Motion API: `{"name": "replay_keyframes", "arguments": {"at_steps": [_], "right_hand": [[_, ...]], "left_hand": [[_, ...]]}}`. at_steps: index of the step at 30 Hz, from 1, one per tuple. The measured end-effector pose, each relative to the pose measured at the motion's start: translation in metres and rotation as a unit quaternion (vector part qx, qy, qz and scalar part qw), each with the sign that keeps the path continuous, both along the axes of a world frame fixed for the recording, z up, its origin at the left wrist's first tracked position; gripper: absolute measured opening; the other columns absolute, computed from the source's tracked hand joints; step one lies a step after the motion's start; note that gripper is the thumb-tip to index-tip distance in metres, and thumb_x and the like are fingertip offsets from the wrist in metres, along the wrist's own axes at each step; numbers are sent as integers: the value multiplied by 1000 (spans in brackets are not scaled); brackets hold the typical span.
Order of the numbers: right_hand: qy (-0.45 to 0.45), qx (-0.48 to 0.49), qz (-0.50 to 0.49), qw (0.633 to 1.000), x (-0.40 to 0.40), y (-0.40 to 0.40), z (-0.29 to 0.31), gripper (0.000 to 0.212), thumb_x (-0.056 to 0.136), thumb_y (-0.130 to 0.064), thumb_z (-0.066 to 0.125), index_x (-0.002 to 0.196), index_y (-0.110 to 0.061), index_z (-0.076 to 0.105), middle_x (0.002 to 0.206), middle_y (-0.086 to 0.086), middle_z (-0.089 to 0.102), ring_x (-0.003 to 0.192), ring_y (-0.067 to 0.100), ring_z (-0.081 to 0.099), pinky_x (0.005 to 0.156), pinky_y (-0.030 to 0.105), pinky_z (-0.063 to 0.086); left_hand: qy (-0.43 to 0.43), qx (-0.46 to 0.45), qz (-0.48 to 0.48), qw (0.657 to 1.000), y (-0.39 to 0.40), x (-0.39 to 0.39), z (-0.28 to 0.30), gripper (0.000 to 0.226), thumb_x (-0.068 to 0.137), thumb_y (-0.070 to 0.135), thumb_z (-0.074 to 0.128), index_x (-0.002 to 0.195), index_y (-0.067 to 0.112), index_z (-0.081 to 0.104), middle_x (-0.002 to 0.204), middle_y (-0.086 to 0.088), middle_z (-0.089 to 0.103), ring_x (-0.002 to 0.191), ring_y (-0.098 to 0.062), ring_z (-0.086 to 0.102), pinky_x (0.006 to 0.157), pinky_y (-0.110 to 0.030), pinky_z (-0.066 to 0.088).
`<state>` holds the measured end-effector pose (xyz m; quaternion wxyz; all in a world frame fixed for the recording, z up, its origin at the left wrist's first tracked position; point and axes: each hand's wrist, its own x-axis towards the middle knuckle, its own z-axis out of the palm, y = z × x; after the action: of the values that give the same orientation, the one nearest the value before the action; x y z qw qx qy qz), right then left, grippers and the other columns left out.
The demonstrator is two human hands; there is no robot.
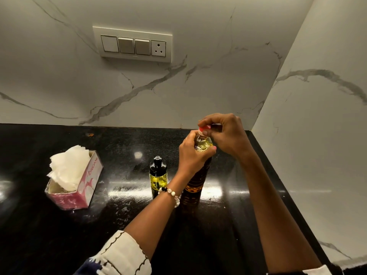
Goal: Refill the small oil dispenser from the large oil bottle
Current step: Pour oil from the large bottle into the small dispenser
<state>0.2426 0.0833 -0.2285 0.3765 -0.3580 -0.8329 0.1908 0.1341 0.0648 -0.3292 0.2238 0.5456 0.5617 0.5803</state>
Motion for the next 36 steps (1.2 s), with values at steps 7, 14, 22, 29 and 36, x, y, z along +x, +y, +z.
{"name": "replay_keyframes", "arguments": {"at_steps": [7,14,22,29,36], "right_hand": [[23,33,-49,998,-3,-2,-2,32,72,-25,79,97,-6,71,98,7,68,84,12,63,73,16,52],[18,22,-65,997,-1,-3,-8,26,77,-15,77,100,-7,72,96,8,71,81,10,63,72,9,49],[26,-12,-33,999,0,-2,1,34,76,-25,76,104,-8,69,104,4,68,91,12,64,76,19,54],[4,55,-86,995,-6,-3,-7,22,75,-16,78,92,-3,72,90,10,70,76,10,61,68,7,45],[10,7,-26,1000,-2,-6,4,23,77,-11,75,99,-5,71,110,10,69,97,15,65,82,20,53]], "left_hand": [[-3,-5,-1,1000,2,0,-2,49,67,43,71,109,23,56,95,2,66,88,-14,64,78,-41,55],[4,0,4,1000,4,0,-3,43,70,39,76,104,24,56,93,4,65,86,-13,64,75,-41,55],[-6,-7,-4,1000,2,0,-2,47,67,44,71,108,27,54,96,3,65,89,-14,63,79,-42,55],[0,-1,0,1000,5,0,-4,45,69,40,76,105,24,56,94,5,65,87,-12,64,77,-41,55],[0,-6,-4,1000,2,0,-3,44,65,43,71,102,25,56,92,2,65,85,-13,63,76,-40,55]]}}
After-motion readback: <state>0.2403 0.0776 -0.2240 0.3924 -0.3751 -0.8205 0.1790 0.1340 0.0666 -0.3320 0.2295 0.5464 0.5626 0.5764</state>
